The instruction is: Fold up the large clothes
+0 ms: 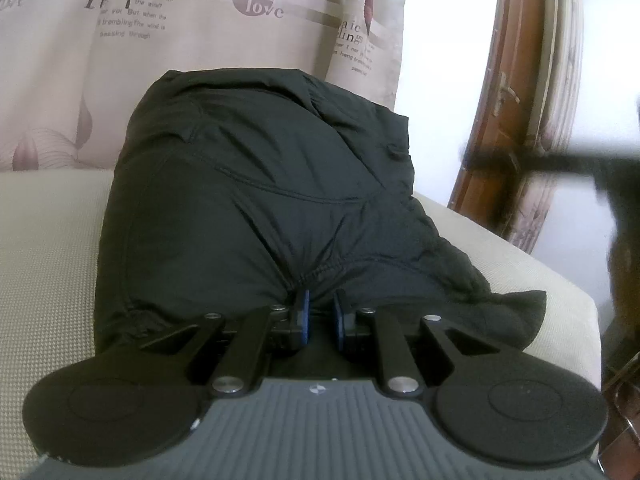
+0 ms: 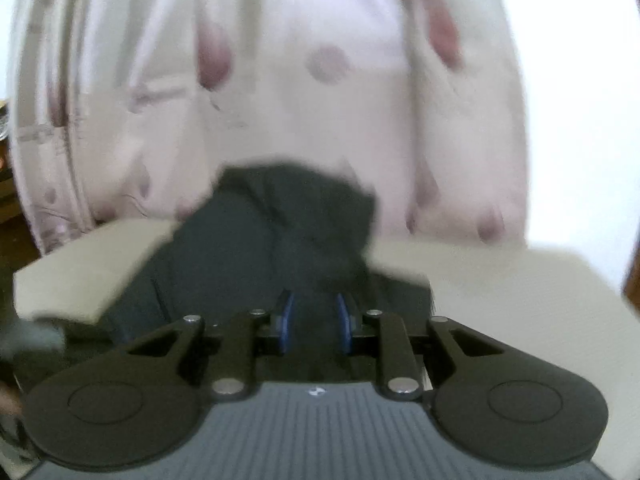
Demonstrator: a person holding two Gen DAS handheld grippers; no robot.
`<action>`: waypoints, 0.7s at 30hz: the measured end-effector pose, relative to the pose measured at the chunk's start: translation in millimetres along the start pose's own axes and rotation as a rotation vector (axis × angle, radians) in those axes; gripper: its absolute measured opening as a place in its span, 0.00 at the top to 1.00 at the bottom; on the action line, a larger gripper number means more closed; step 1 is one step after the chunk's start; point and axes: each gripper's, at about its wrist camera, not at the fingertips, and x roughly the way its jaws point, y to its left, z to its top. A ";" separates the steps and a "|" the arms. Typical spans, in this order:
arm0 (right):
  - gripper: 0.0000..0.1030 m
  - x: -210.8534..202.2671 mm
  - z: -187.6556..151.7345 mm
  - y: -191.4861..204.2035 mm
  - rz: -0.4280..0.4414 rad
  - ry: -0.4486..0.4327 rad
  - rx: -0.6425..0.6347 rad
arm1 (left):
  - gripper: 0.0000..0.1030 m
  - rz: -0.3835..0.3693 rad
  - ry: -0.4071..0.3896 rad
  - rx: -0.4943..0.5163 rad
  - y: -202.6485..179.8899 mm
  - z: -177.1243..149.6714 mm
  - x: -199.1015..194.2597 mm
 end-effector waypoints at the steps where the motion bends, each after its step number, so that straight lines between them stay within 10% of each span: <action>1: 0.78 7.5 16.0 7.8 0.011 0.001 -0.044 | 0.80 0.000 0.000 0.000 0.0 -0.2 0.1; 9: 0.79 112.2 70.5 33.6 -0.019 0.148 -0.212 | 0.80 0.003 -0.001 0.004 -0.6 -0.3 0.2; 21: 0.79 205.0 24.9 -29.2 -0.025 0.419 0.097 | 0.80 -0.011 -0.001 0.045 -5.6 -2.0 1.4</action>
